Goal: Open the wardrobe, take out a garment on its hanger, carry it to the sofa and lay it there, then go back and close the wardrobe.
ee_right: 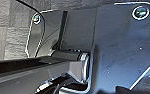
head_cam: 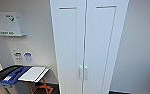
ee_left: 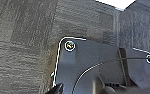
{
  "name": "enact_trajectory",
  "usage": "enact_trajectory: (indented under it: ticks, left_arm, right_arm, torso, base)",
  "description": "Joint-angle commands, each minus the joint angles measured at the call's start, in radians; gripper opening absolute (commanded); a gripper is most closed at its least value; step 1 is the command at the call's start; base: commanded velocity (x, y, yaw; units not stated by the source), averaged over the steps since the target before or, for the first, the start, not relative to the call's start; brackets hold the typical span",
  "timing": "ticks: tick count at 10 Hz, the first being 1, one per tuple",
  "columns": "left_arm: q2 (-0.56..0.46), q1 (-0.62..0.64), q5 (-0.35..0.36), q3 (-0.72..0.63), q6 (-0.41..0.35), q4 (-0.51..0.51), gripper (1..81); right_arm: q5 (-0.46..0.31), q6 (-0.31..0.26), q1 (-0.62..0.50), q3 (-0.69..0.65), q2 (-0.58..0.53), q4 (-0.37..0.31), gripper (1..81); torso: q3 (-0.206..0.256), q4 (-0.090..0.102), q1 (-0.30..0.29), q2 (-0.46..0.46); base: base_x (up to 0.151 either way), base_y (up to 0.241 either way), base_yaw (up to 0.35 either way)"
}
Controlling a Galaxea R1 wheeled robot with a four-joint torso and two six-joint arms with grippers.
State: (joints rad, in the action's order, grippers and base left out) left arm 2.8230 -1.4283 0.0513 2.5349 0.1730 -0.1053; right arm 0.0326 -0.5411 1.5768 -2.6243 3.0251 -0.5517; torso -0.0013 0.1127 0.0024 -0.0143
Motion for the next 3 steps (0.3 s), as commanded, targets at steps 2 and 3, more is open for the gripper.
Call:
enact_trajectory:
  ticks: [2, 3]
  left_arm:
    - [0.21, -0.058, 0.024, 0.225, -0.015, -0.053, 81.1]
    - [0.218, -0.057, 0.024, 0.225, -0.015, -0.053, 81.1]
  right_arm:
    - [-0.039, -0.025, -0.027, -0.026, 0.011, 0.022, 81.1]
    - [-0.043, -0.024, -0.027, -0.022, 0.016, 0.05, 81.1]
  torso:
    - [0.0, 0.0, -0.001, 0.0]
    - [0.0, 0.0, -0.001, 0.0]
  base:
    - [0.0, 0.0, 0.0]
    - [0.0, 0.0, 0.0]
